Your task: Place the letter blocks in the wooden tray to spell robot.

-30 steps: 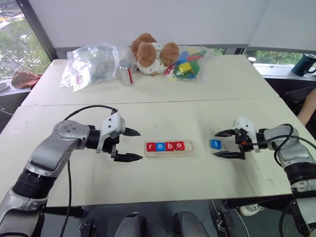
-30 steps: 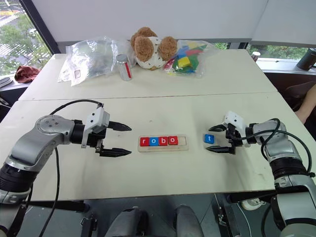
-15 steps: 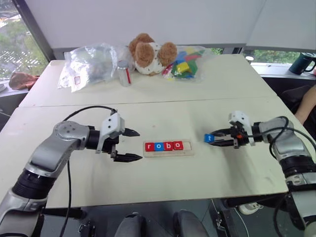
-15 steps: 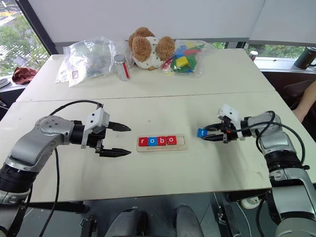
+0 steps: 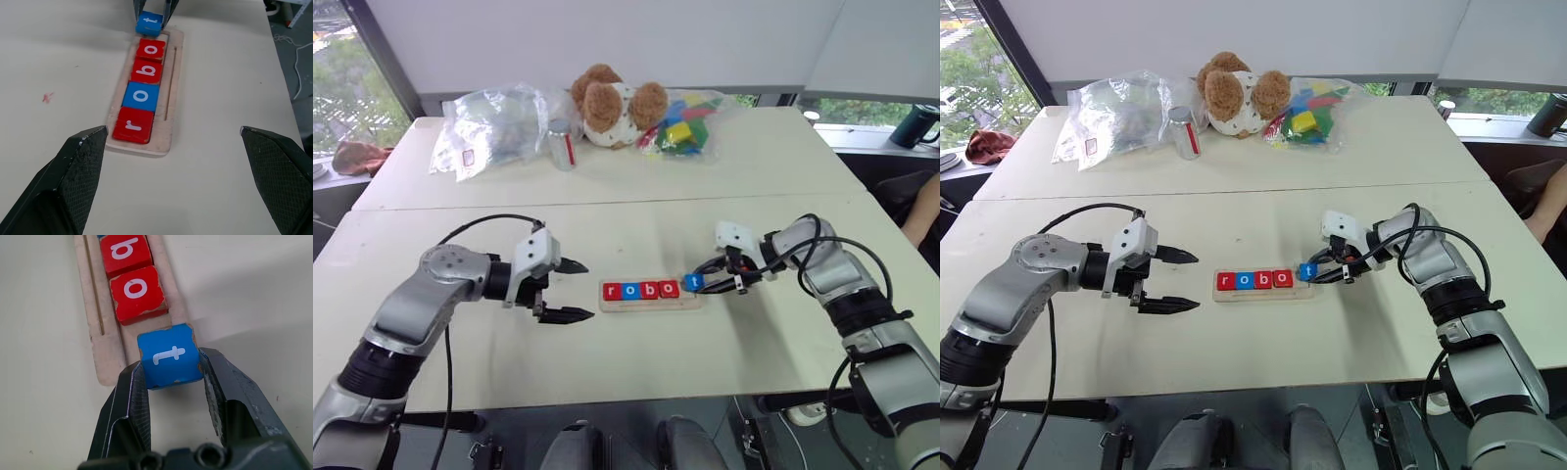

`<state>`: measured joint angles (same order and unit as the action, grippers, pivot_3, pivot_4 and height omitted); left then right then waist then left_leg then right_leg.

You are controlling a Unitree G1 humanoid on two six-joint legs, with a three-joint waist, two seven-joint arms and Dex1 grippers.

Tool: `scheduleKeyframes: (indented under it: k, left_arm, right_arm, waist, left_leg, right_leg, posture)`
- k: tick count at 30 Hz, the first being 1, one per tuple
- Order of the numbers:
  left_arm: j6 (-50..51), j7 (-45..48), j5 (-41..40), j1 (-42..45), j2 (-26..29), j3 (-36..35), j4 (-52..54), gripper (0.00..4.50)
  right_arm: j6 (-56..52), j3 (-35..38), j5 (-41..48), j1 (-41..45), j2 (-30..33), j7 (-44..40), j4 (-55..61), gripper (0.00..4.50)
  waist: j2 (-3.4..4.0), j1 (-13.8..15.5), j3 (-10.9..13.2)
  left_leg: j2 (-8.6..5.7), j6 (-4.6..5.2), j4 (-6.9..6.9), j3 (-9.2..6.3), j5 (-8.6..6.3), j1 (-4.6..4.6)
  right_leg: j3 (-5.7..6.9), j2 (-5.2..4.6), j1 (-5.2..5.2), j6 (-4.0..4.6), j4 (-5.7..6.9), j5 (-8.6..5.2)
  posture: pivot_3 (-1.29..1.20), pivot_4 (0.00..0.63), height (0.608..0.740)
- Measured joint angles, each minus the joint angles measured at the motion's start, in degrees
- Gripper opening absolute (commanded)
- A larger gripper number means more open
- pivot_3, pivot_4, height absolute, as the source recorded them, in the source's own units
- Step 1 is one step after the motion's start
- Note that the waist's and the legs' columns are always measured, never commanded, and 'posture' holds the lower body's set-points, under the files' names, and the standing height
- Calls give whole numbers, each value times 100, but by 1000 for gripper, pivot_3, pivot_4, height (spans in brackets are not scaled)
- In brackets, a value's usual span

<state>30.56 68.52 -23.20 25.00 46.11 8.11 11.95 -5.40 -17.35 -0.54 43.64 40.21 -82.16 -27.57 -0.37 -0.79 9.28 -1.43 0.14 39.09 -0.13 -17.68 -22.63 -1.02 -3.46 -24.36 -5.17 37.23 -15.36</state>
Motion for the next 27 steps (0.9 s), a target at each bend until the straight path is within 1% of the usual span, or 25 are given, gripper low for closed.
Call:
scheduleKeyframes:
  k: [4, 27]
  left_arm:
    - [3, -33, -1, -3, 0, -4, 14, 4500]
    - [5, -137, -3, -14, -59, -4, 12, 4500]
  right_arm:
    - [-38, -10, -2, -1, -48, -54, 9, 1105]
    - [-250, -39, 18, -128, -213, -131, 471, 1105]
  waist:
    - [0, 0, 0]
    - [0, 4, 0]
  left_leg:
    - [0, 16, 3, 0, -9, 0]
    - [-1, 14, 3, 0, -8, 0]
  right_leg:
    - [0, 0, 1, 0, 1, 0]
    - [2, 0, 1, 0, 1, 0]
  posture:
    - [0, 150, 740]
    - [0, 150, 740]
